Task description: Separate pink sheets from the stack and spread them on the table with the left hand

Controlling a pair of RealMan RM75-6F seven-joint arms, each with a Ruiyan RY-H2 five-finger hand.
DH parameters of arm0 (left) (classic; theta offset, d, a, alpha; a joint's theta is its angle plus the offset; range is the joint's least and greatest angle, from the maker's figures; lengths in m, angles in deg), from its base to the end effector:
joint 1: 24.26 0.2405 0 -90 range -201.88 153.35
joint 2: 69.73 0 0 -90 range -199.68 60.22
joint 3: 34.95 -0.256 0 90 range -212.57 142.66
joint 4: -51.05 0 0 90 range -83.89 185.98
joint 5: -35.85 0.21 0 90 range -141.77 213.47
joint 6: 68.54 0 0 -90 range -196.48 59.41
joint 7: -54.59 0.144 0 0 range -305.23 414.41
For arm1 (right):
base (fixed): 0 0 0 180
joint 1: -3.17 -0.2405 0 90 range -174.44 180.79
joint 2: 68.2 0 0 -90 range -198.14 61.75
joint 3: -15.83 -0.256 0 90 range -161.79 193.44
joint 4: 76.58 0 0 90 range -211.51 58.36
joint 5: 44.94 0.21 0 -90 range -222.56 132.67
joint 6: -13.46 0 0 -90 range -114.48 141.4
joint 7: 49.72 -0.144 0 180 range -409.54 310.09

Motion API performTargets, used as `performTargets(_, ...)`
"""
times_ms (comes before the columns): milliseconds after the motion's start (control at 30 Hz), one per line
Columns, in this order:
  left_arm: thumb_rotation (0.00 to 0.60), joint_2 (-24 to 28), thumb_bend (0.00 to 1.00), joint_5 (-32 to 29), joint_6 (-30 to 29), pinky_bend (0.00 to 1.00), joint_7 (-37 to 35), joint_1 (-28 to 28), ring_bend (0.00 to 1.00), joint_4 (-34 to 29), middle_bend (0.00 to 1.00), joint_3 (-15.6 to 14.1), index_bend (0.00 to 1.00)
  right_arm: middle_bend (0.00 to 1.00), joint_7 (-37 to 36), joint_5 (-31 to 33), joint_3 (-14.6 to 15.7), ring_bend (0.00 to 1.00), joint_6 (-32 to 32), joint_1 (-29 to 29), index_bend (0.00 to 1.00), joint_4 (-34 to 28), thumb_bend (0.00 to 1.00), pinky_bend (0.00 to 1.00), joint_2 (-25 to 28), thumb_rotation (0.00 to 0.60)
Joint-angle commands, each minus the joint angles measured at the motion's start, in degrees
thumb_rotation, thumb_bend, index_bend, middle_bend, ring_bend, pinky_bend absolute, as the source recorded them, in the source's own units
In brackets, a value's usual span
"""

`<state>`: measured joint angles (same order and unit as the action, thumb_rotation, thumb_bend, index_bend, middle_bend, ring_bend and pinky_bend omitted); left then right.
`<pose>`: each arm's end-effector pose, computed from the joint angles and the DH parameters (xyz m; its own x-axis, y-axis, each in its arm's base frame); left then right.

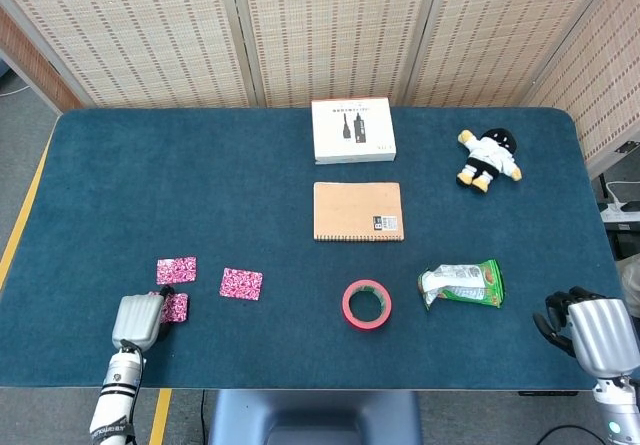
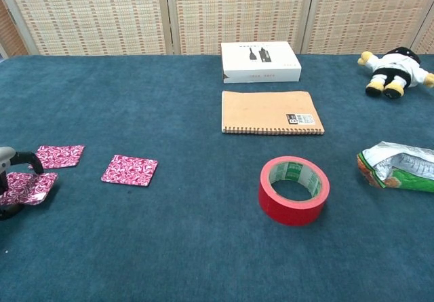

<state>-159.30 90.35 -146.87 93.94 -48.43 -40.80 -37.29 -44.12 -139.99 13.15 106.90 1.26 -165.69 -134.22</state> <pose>-0.2599 0.2316 -0.0031 0.5863 0.3141 0.7467 0.7870 -0.0025 -0.6169 -0.2990 -0.1625 0.1629 0.4954 0.1310 0.8587 -0.8544 -0.1049 0.5089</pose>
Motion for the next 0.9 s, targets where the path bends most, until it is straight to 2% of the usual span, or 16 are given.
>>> performTargets(33, 0.600, -0.3, 0.34, 0.4, 0.3, 1.00, 0.0, 0.4, 1.00, 0.1, 1.00, 0.0, 0.50, 0.79, 0.0, 0.1, 0.0, 0.66, -0.2, -0.1, 0.85, 0.0, 0.17, 0.84, 0.0, 0.600)
performTargets(367, 0.600, -0.6, 0.34, 0.9, 0.5, 1.00, 2.2, 1.1, 1.00, -1.2, 1.00, 1.3, 0.30, 0.79, -0.3, 0.2, -0.1, 0.66, 0.0, 0.0, 0.85, -0.1, 0.17, 0.84, 0.2, 0.600)
performTargets(900, 0.600, -0.8, 0.34, 0.5, 1.3, 1.00, 4.9, 2.0, 1.00, -2.6, 1.00, 1.9, 0.24, 0.79, -0.4, 0.0, 0.0, 0.66, 0.0, -0.1, 0.85, 0.0, 0.17, 0.84, 0.2, 0.600)
